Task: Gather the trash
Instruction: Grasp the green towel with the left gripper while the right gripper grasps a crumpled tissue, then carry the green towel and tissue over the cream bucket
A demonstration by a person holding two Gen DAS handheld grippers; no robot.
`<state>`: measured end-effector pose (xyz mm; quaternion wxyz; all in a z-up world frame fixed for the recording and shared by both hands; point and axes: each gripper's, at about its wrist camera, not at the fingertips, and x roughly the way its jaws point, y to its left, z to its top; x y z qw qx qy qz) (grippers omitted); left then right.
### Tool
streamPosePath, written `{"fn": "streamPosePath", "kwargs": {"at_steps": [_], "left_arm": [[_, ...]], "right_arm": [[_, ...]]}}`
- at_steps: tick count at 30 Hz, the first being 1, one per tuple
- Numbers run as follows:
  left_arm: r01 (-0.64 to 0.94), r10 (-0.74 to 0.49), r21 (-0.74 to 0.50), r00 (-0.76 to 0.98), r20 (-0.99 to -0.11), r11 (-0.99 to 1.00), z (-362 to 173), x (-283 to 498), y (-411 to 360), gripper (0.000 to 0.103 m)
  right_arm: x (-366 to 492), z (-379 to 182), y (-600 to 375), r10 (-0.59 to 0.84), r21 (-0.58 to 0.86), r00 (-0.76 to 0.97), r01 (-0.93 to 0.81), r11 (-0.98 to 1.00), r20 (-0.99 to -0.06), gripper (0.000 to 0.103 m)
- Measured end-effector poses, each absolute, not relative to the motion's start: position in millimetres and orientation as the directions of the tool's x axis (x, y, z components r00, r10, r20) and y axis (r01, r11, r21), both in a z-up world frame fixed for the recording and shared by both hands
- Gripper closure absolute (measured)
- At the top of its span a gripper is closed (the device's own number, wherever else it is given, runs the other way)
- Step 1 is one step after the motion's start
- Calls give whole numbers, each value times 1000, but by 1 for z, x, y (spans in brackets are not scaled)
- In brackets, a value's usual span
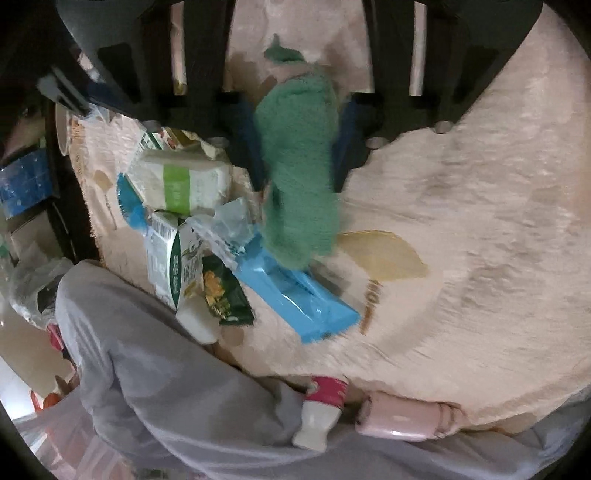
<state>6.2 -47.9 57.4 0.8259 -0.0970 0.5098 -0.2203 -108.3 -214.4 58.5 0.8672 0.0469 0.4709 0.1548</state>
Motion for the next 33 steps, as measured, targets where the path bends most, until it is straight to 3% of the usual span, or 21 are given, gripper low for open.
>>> {"fn": "streamPosePath", "kwargs": {"at_steps": [5, 7, 10, 21, 33], "left_arm": [[233, -442, -377, 425, -790, 896, 72, -5, -11, 75], [228, -422, -356, 441, -792, 906, 75, -10, -5, 75], [249, -411, -330, 462, -786, 910, 83, -23, -6, 75], [413, -474, -285, 490, -732, 865, 121, -79, -76, 75], [593, -587, -282, 417, -694, 754, 156, -128, -191, 75]], "right_arm": [[-76, 39, -195, 290, 208, 490, -215, 954, -822, 49], [-64, 27, -187, 261, 185, 468, -204, 961, -844, 77], [-65, 25, -184, 255, 181, 489, -194, 964, -834, 84], [-141, 100, -246, 291, 257, 611, -144, 955, -736, 85], [-230, 149, -355, 134, 235, 704, 49, 971, -698, 85]]}}
